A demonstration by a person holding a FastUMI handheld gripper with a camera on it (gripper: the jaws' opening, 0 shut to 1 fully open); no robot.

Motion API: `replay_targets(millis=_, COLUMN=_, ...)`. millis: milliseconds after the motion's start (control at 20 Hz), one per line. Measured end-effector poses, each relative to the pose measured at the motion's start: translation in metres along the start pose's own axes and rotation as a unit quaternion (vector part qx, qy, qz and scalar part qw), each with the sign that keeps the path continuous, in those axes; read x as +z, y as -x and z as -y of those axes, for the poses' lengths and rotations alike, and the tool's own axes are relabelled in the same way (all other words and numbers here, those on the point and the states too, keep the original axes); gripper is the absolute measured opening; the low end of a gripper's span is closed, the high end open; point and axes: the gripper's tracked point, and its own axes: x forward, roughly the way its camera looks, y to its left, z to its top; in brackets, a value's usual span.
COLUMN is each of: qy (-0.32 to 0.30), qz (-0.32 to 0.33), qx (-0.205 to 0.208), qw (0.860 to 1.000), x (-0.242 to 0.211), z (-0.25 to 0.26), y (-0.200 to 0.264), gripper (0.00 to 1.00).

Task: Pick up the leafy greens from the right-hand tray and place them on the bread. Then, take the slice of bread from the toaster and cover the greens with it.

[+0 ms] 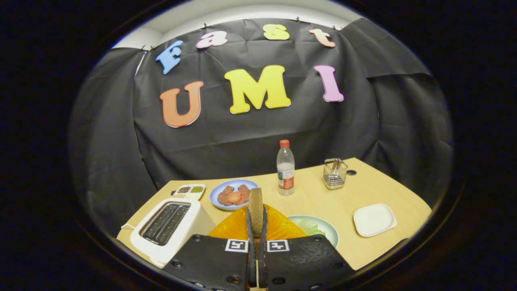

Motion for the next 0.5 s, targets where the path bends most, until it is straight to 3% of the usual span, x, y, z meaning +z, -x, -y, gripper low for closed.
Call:
replay_targets(millis=350, qy=-0.044, qz=-0.057, qx=0.011, qw=0.997, x=-0.047, z=0.038, y=-0.033, gripper=0.02)
replay_targets(millis=500, qy=-0.043, qz=-0.047, qx=0.008, qw=0.998, x=-0.047, z=0.061, y=-0.037, gripper=0.05)
